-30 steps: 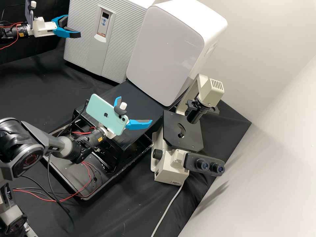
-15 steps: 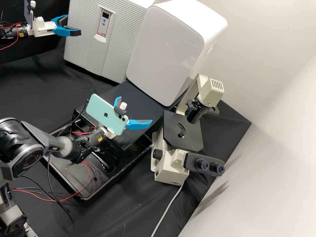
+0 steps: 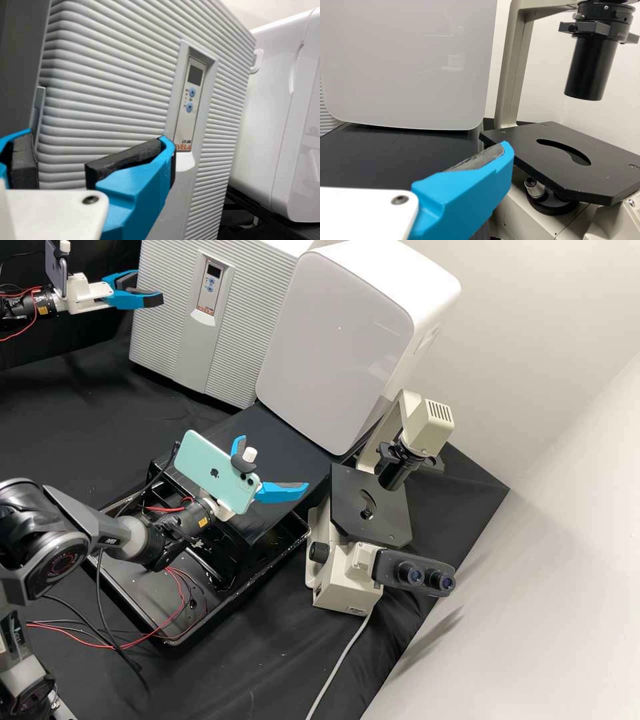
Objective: Open the incubator door
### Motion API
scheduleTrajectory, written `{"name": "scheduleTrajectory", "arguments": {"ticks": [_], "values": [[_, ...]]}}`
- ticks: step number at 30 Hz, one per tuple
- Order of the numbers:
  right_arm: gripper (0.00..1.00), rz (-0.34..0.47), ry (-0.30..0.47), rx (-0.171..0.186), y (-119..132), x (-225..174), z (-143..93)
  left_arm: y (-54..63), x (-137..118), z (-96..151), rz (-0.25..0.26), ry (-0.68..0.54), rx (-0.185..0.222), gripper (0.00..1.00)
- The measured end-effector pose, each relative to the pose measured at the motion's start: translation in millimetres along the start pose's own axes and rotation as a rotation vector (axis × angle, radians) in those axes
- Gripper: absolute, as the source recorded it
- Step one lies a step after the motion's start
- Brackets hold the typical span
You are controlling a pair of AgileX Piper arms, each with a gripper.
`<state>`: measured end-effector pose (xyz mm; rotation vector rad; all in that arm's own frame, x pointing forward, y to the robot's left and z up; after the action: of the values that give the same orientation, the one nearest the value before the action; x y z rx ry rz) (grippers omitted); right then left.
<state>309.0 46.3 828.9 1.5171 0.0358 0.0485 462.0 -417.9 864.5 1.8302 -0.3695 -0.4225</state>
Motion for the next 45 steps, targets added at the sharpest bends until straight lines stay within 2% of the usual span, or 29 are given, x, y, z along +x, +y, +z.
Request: {"name": "scheduleTrajectory", "arguments": {"ticks": [21,26,35,45], "values": [[1.00,0.000,0.000,0.000,0,0,0,0.2,-4,-2,0.015,0.053,-0.031,0.00],[1.00,0.000,0.000,0.000,0,0,0,-0.3,-6,2,0.027,0.069,-0.053,0.00],[1.00,0.000,0.000,0.000,0,0,0,0.5,-12,8,0.022,0.080,-0.064,0.00],[1.00,0.000,0.000,0.000,0,0,0,2.6,-34,33,-0.010,0.093,-0.063,0.00]]}}
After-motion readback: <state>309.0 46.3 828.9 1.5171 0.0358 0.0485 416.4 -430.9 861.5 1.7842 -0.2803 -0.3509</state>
